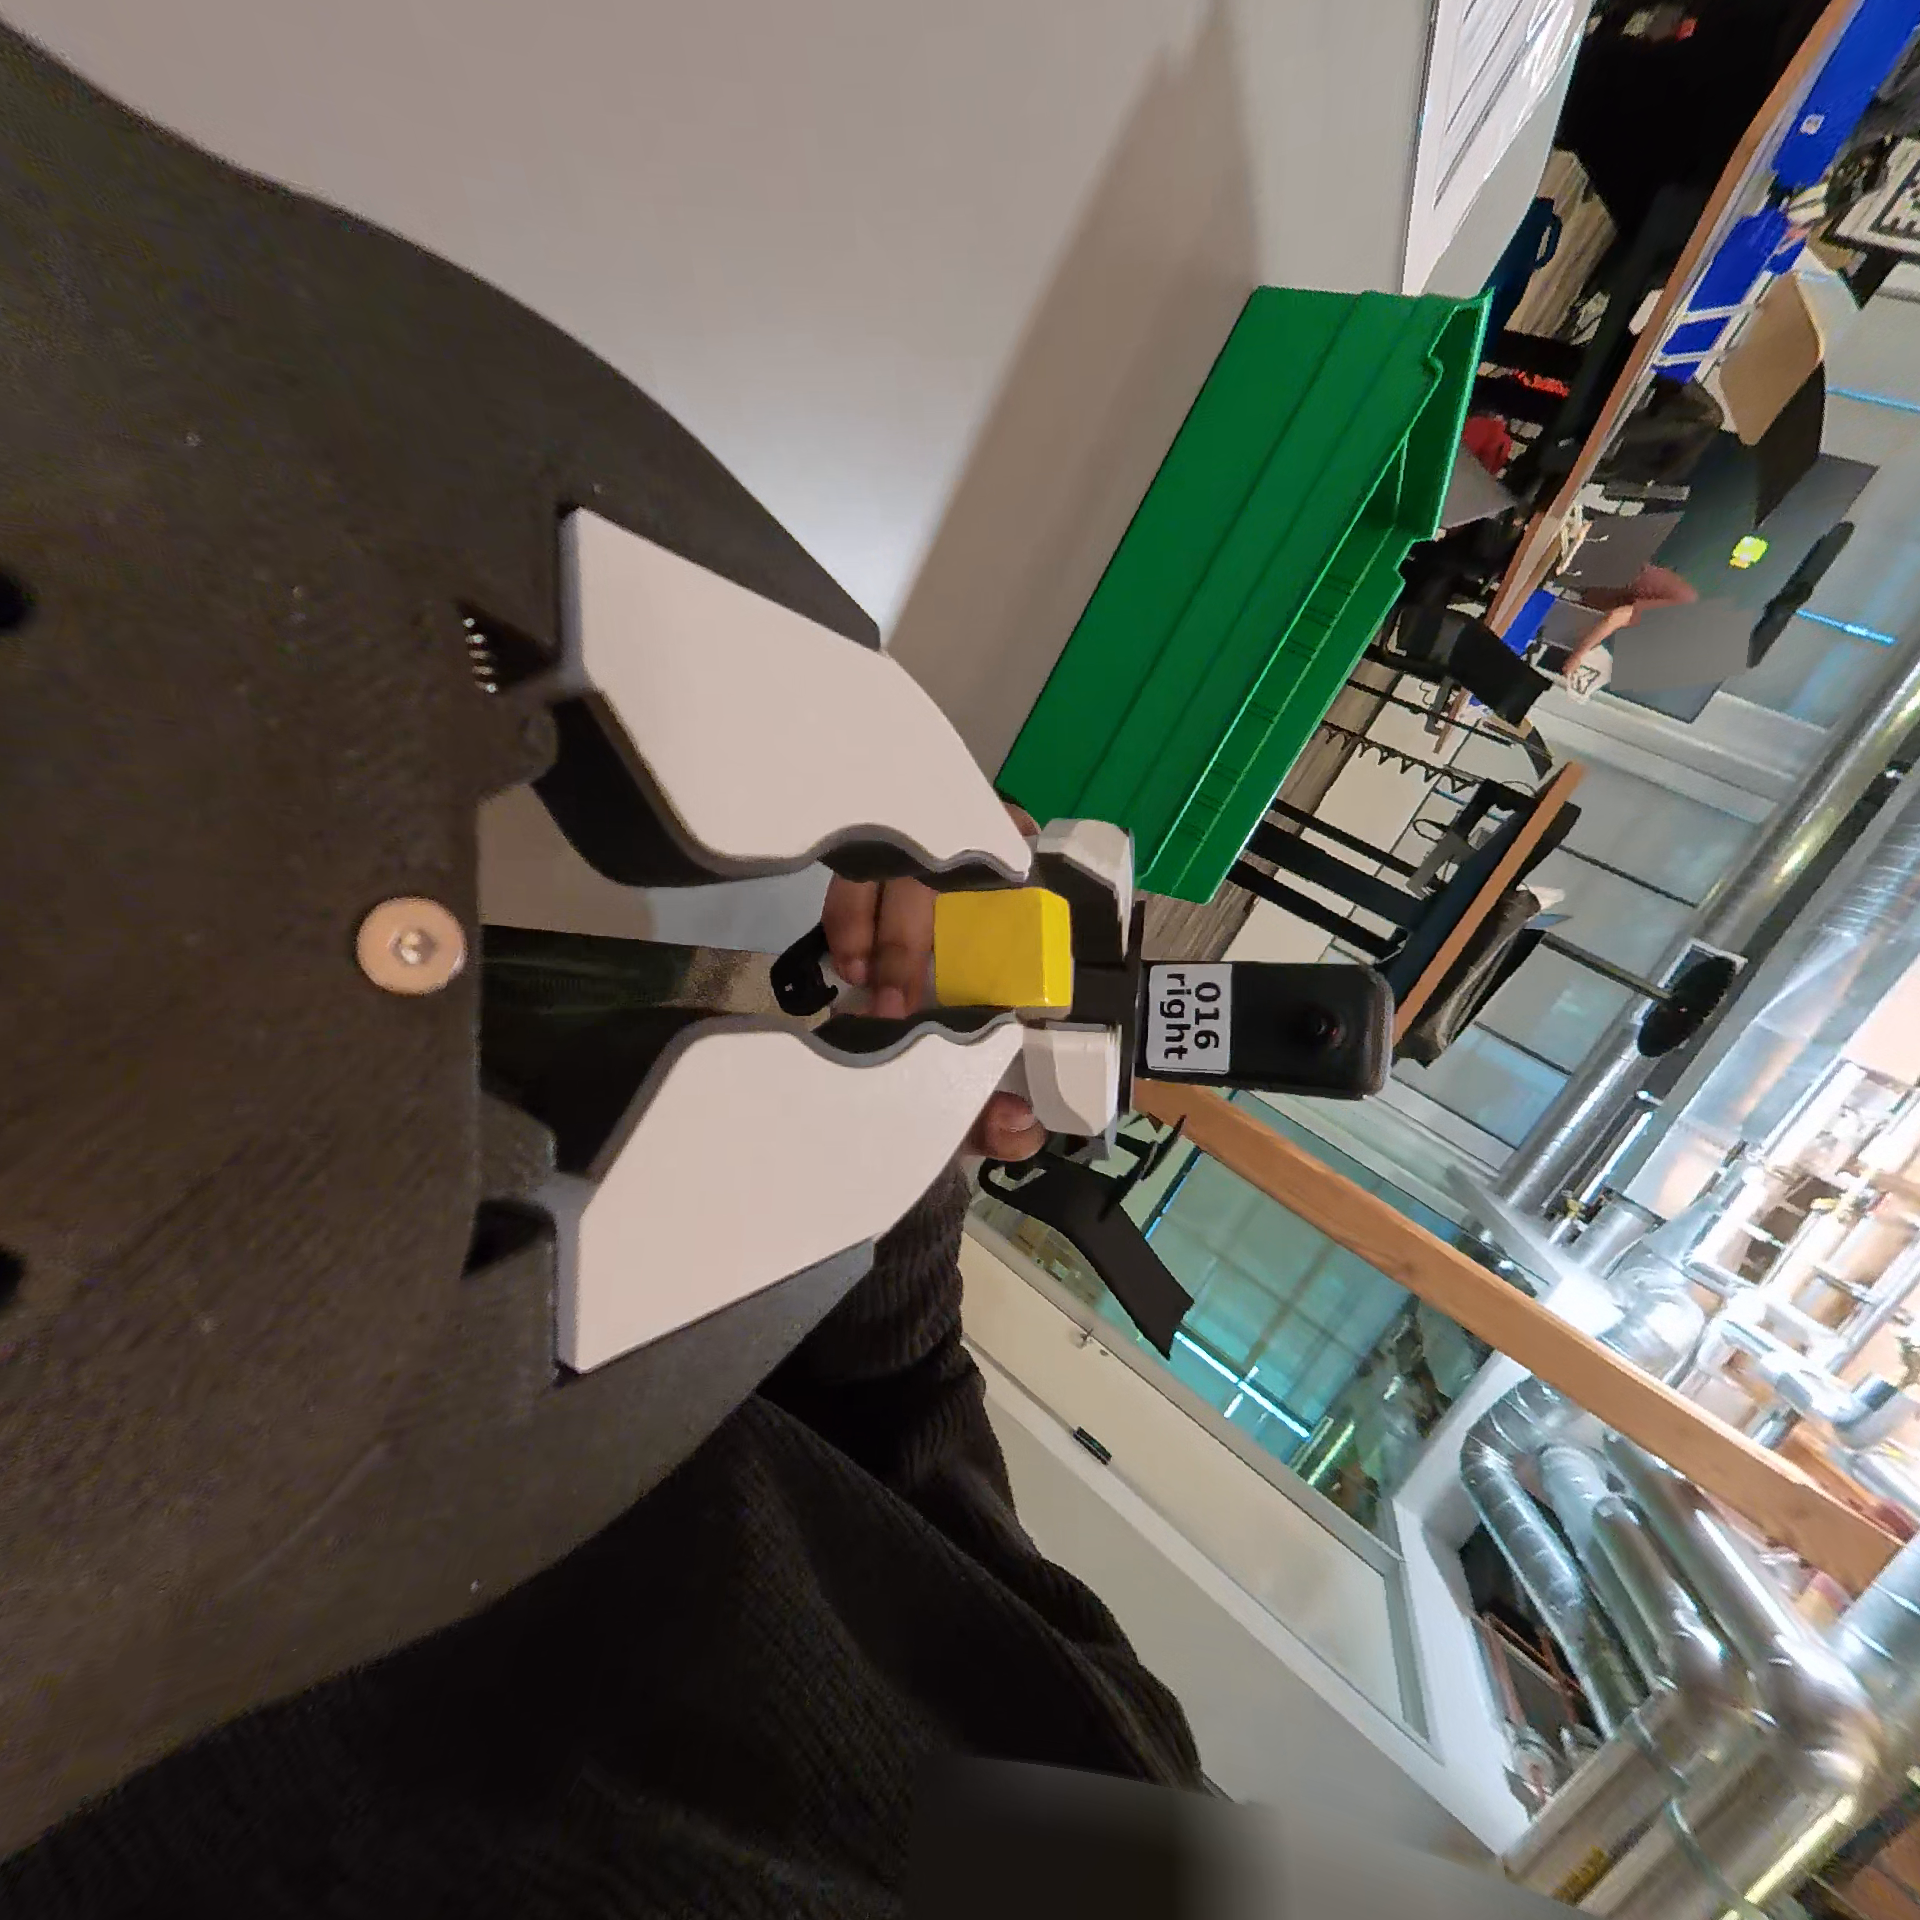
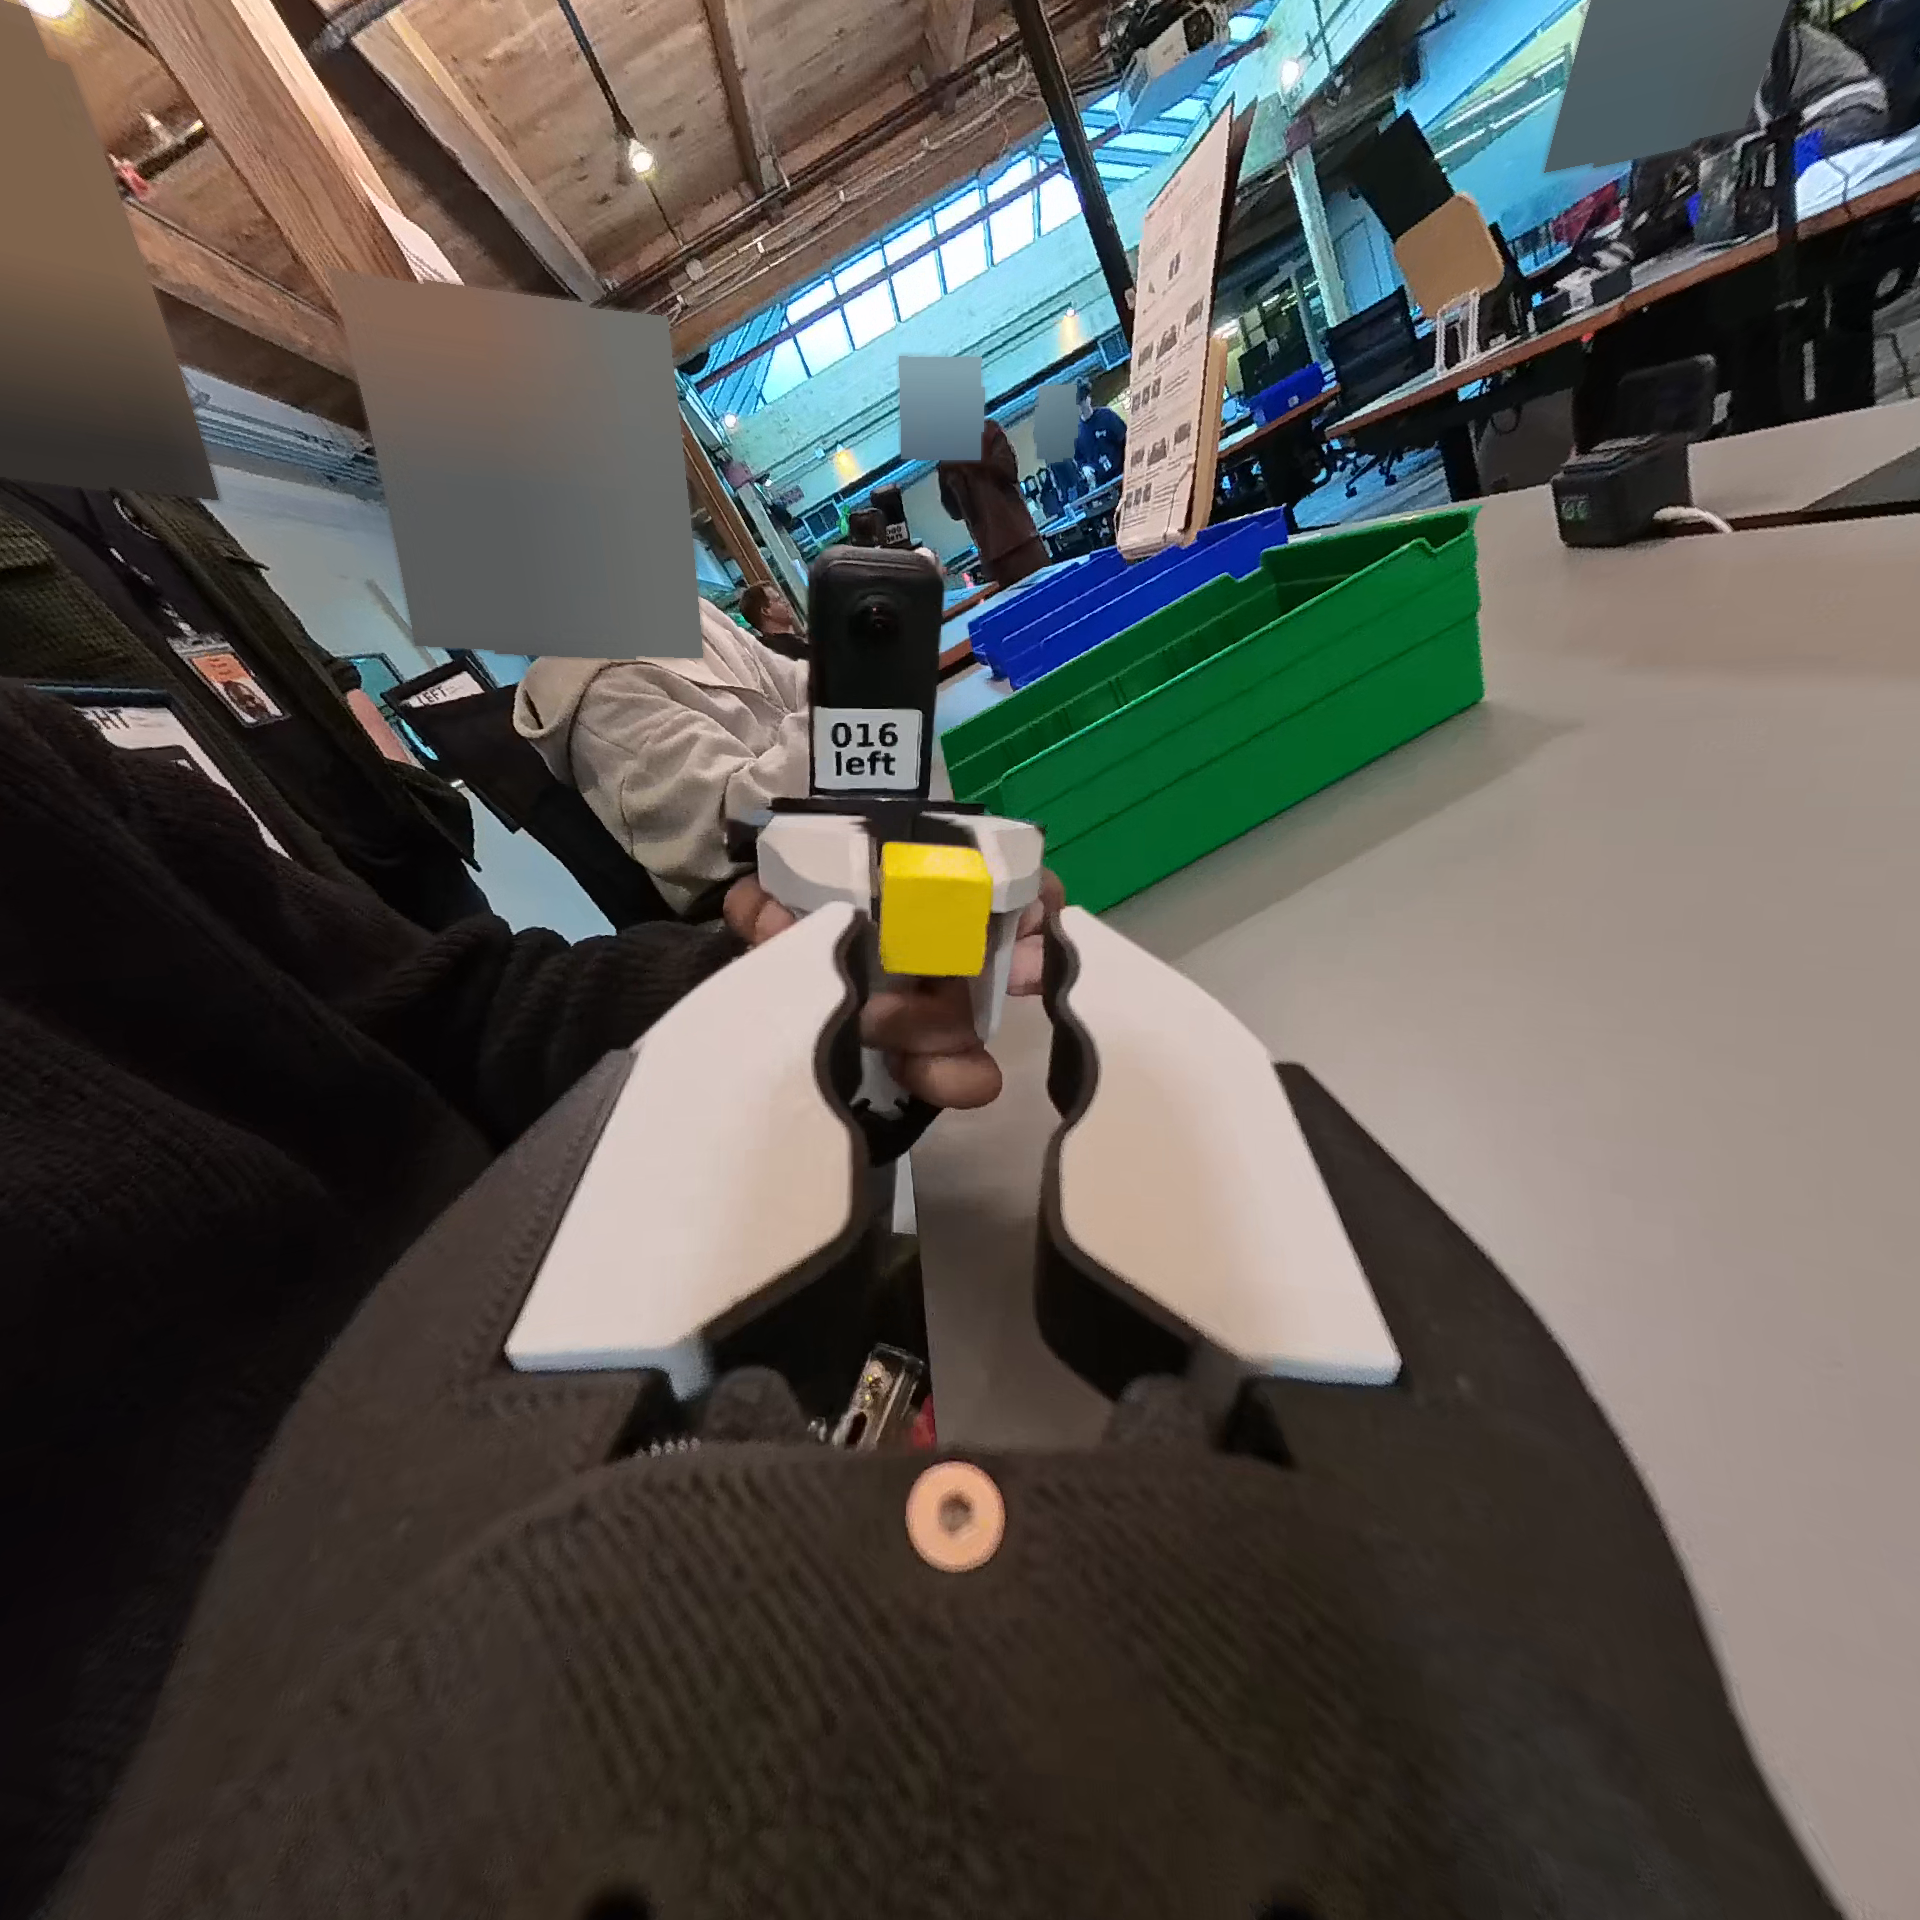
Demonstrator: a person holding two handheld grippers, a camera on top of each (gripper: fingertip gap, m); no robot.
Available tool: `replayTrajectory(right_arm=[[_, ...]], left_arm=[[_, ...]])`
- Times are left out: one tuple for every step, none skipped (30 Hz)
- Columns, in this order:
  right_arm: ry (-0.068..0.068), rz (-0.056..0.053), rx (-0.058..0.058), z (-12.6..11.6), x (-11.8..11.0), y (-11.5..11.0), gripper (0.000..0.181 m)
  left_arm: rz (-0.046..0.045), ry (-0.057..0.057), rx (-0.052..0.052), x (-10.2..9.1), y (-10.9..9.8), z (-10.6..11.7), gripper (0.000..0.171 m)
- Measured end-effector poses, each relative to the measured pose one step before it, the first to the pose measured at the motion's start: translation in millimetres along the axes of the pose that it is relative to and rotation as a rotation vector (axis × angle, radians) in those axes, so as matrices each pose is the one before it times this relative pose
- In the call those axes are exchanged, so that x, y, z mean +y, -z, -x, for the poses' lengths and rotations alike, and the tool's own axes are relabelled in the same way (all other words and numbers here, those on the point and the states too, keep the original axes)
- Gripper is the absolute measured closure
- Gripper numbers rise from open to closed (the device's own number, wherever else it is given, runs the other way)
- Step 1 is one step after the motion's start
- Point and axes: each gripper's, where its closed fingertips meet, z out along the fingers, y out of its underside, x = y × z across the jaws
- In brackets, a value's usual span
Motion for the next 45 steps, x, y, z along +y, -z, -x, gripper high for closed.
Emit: replayTrajectory(right_arm=[[-0.0106, -0.0015, -0.0017, -0.47, 0.58, -0.53, 0.149], [-0.0092, 0.0013, -0.0025, -0.38, 1.0, -0.53, 0.149], [-0.009, 0.0067, -0.0029, -0.36, 1.49, -0.46, 0.15], [-0.0067, 0.0083, -0.0044, -0.08, 1.73, -0.53, 0.151], [-0.0038, 0.0035, -0.0029, -0.02, 0.95, -0.29, 0.152], [-0.0034, 0.0007, 0.0034, -0.63, 0.35, -0.22, 0.152], [-0.0037, 0.0014, 0.0037, -0.69, 0.52, -0.17, 0.153], [-0.0037, 0.0031, 0.0013, -0.45, 0.59, -0.08, 0.153], [-0.0036, 0.003, -0.0007, -0.19, 0.59, -0.23, 0.153], [-0.0047, 0.0028, 0.0006, -0.4, 0.58, -0.03, 0.153], [-0.0039, 0.0019, -0.0083, 0.96, 0.27, -0.1, 0.157], [-0.0042, 0.0022, -0.0092, 1.1, 0.31, -0.07, 0.16], [-0.0049, 0.0004, 0.0022, -0.61, 0.26, -0.19, 0.16], [-0.0061, -0.0001, -0.0008, -0.21, 0.11, 0.11, 0.16], [-0.0054, 0.0004, -0.0011, -0.28, 0.0, 0.12, 0.16], [-0.0034, -0.0008, -0.0018, -0.11, -0.14, 0.12, 0.16], [-0.0032, -0.0017, -0.0017, -0.14, -0.15, 0.15, 0.16], [-0.0026, -0.002, 0.0001, -0.17, -0.02, 0.02, 0.161], [-0.0013, -0.0022, -0.0009, -0.01, 0.05, -0.12, 0.16], [-0.0039, -0.0013, -0.0004, 0.0, -0.03, -0.16, 0.159], [-0.0023, -0.0012, -0.0002, 0.02, -0.15, -0.09, 0.159], [0.0019, -0.0011, -0.0006, 0.35, -0.11, -0.13, 0.159], [0.003, 0.0004, 0.0021, -0.08, -0.03, -0.11, 0.158], [0.0031, 0.0022, 0.003, -0.12, 0.4, -0.23, 0.158], [0.0014, 0.0033, 0.0033, -0.32, 0.62, -0.22, 0.157], [-0.0006, 0.0024, 0.0011, -0.13, 0.46, -0.23, 0.157], [0.0, 0.0001, -0.0037, 0.65, 0.0, 0.02, 0.159], [0.0011, 0.0011, -0.0019, 0.63, -0.03, -0.07, 0.16], [0.0046, 0.0001, 0.002, 0.16, -0.22, -0.06, 0.16], [0.0057, 0.0016, 0.0026, 0.23, -0.23, -0.04, 0.16], [0.0046, 0.003, 0.0023, 0.23, -0.11, -0.09, 0.16], [0.0034, 0.0029, 0.0034, 0.16, -0.15, 0.04, 0.16], [0.0015, 0.0025, 0.0027, 0.16, -0.11, 0.01, 0.16], [-0.0013, 0.0024, 0.0016, 0.0, 0.16, 0.02, 0.16], [-0.0036, 0.0016, 0.0013, -0.15, 0.07, 0.08, 0.16], [-0.003, -0.0029, -0.0005, -0.01, -0.62, 0.46, 0.16], [-0.0024, -0.0083, -0.0008, 0.03, -1.61, 0.9, 0.16], [-0.0048, -0.0119, -0.0003, -0.07, -2.67, 1.62, 0.161], [-0.0067, -0.0158, 0.0006, -0.42, -3.81, 2.29, 0.161], [-0.0075, -0.0179, 0.0004, -0.36, -4.63, 3.04, 0.161], [-0.0073, -0.0176, 0.0018, -0.5, -5.59, 3.64, 0.161], [-0.0025, -0.0181, 0.0049, -0.34, -7.82, 4.9, 0.161], [0.0092, -0.03, 0.009, -0.15, -12.17, 6.98, 0.161], [0.0188, -0.0342, 0.0172, -0.88, -16.38, 8.79, 0.161], [0.0281, -0.0281, 0.0235, -1.7, -19.05, 10.74, 0.161]], left_arm=[[0.00777, -0.0067, 0.0017, 1.42, -0.26, -0.23, 0.151], [0.0034, -0.0009, -0.0007, 0.75, -0.44, 0.37, 0.151], [-0.00053, 0.0025, -0.0026, 0.41, -0.23, 0.97, 0.151], [-0.0011, 0.0045, 0.0002, 0.36, -0.07, 0.78, 0.151], [0.00246, 0.007, 0.0005, 0.94, -0.18, 0.82, 0.151], [0.00386, 0.0067, 0.0, 0.98, -0.37, 0.61, 0.151], [0.00058, 0.0017, 0.0016, 0.63, -0.39, 0.01, 0.151], [0.00152, -0.0005, 0.0031, 0.63, -0.52, -0.55, 0.151], [0.00383, -0.0013, -0.0034, 0.7, -0.53, 0.19, 0.151], [0.0007, -0.0041, -0.0072, 0.39, -0.43, 0.66, 0.151], [-0.00023, -0.0032, -0.0065, 0.21, -0.09, 0.69, 0.151], [0.00187, -0.0006, -0.0035, 0.33, -0.08, 0.6, 0.151], [-0.00118, 0.0012, -0.0032, -0.1, 0.19, 0.58, 0.151], [-0.00042, 0.0011, -0.0009, 0.14, -0.15, 0.13, 0.151], [-0.0012, 0.003, -0.0018, 0.03, -0.08, 0.3, 0.151], [-0.00285, 0.0025, -0.0011, -0.12, -0.17, 0.12, 0.151], [-0.00219, 0.0008, -0.0019, -0.13, -0.12, 0.12, 0.151], [-0.00061, -0.0003, -0.0024, -0.09, -0.03, 0.17, 0.151], [-0.00126, -0.0007, -0.0001, -0.2, 0.06, -0.1, 0.151], [0.00012, 0.0007, 0.0038, -0.01, 0.15, -0.53, 0.151], [-0.00007, 0.0038, 0.0028, -0.23, 0.14, -0.32, 0.151], [0.00047, 0.0026, 0.0009, 0.01, 0.09, -0.24, 0.151], [-0.00083, -0.0001, -0.002, -0.28, 0.14, 0.12, 0.151], [-0.00316, -0.0024, -0.0027, -0.52, 0.23, 0.05, 0.151], [-0.00147, -0.0009, -0.0021, -0.37, 0.11, 0.02, 0.151], [0.00149, 0.0011, -0.0004, 0.25, 0.03, 0.08, 0.151], [0.00081, 0.003, -0.0017, 0.19, -0.04, 0.46, 0.151], [-0.00146, 0.0041, 0.0011, 0.09, -0.12, 0.25, 0.151], [-0.00182, 0.0059, 0.0035, -0.27, 0.01, -0.12, 0.151], [-0.00046, 0.0035, 0.0026, -0.06, 0.06, -0.06, 0.151], [-0.00014, -0.0013, 0.0008, 0.11, -0.04, -0.2, 0.151], [-0.00041, -0.0033, -0.0012, 0.0, 0.02, -0.08, 0.151], [-0.00089, -0.0023, -0.0008, -0.05, -0.02, -0.02, 0.151], [-0.00047, -0.0006, -0.0008, 0.1, 0.0, 0.08, 0.151], [-0.00209, 0.0001, -0.002, 0.05, -0.09, 0.3, 0.151], [-0.0079, -0.002, -0.0019, -0.68, -0.09, -0.06, 0.15], [-0.00866, -0.0034, -0.0019, -1.22, 0.04, -0.44, 0.143], [-0.00147, -0.0051, -0.0017, -0.67, -0.09, -0.55, 0.136], [0.00236, -0.0074, -0.0034, -0.1, -0.01, -0.24, 0.132], [-0.00076, -0.0083, -0.0077, -0.31, 0.19, 0.35, 0.125], [-0.00011, -0.0066, -0.0114, -0.1, 0.09, 1.1, 0.12], [0.00303, -0.0049, -0.0096, 0.45, 0.05, 1.33, 0.119], [0.00567, -0.0018, -0.0035, 0.91, 0.1, 0.94, 0.117], [0.0041, 0.0015, -0.0018, 0.58, 0.12, 0.87, 0.117], [0.00308, 0.0038, -0.005, 0.55, 0.04, 1.33, 0.117]])
